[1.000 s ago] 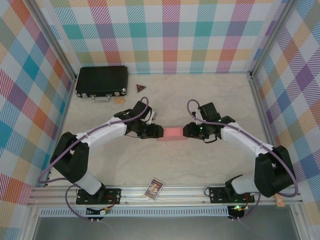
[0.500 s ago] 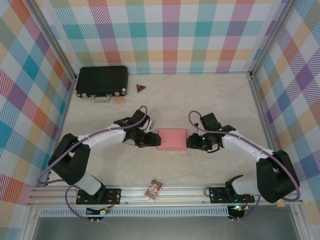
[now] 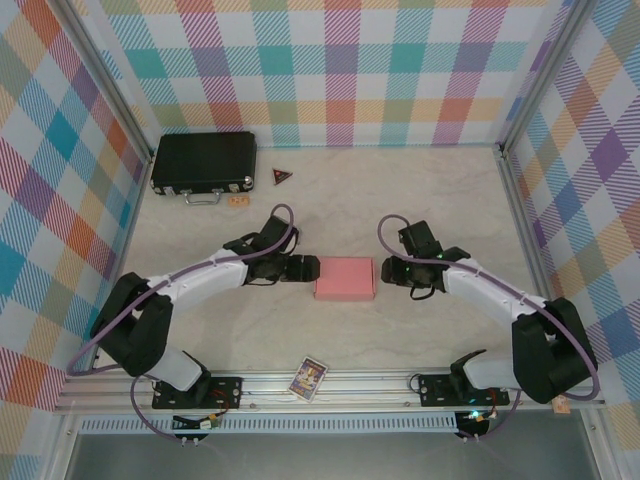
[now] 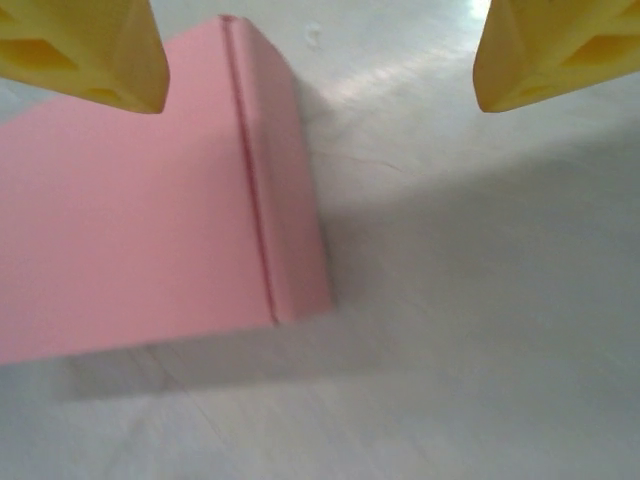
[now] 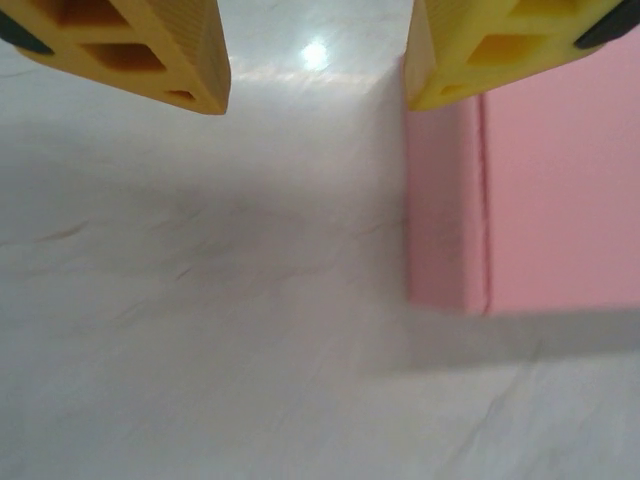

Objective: Fold the paper box

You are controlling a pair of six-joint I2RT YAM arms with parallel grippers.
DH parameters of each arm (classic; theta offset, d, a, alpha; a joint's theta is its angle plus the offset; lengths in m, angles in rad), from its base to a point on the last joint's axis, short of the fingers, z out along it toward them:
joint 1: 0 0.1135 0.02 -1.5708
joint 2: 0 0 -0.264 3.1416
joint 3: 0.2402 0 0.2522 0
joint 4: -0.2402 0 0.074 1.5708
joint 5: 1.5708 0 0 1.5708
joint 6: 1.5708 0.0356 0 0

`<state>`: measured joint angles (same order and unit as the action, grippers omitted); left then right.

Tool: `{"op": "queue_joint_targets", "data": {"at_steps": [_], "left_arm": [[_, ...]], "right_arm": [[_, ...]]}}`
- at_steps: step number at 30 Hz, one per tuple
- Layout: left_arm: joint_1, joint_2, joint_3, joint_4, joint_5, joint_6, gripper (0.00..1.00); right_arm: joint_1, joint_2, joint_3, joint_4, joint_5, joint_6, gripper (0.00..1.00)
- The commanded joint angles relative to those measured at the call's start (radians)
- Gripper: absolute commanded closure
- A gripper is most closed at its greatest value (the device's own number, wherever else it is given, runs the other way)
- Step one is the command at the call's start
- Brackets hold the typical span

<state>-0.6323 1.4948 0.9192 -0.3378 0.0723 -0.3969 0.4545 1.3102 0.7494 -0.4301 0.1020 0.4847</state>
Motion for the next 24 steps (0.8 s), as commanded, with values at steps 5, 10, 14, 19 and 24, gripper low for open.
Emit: {"op": "queue_joint_targets", "data": {"at_steps": [5,10,14,19,24], "left_arm": [[0.022,-0.079,-0.008,0.069,-0.599,0.222,0.04],[0.053,-0.104,-0.083,0.263,-0.796,0.384,0.00],[0.099,-0.113,-0.148,0.414,-0.865,0.484,0.00],[0.201,-0.117,-0.231,0.573,-0.804,0.523,0.00],[0.310,-0.104,-0.336,0.757,-0.659,0.553,0.00]], "right_arm": [[-0.076,-0.048,0.046,0.075,0.401,-0.079,0.43],[-0.153,-0.045,0.012,0.209,0.497,-0.168,0.40],[-0.213,-0.039,-0.045,0.372,0.528,-0.241,0.39],[-0.263,-0.030,-0.135,0.566,0.512,-0.287,0.37],[-0.340,-0.002,-0.208,0.745,0.404,-0.322,0.36]]}}
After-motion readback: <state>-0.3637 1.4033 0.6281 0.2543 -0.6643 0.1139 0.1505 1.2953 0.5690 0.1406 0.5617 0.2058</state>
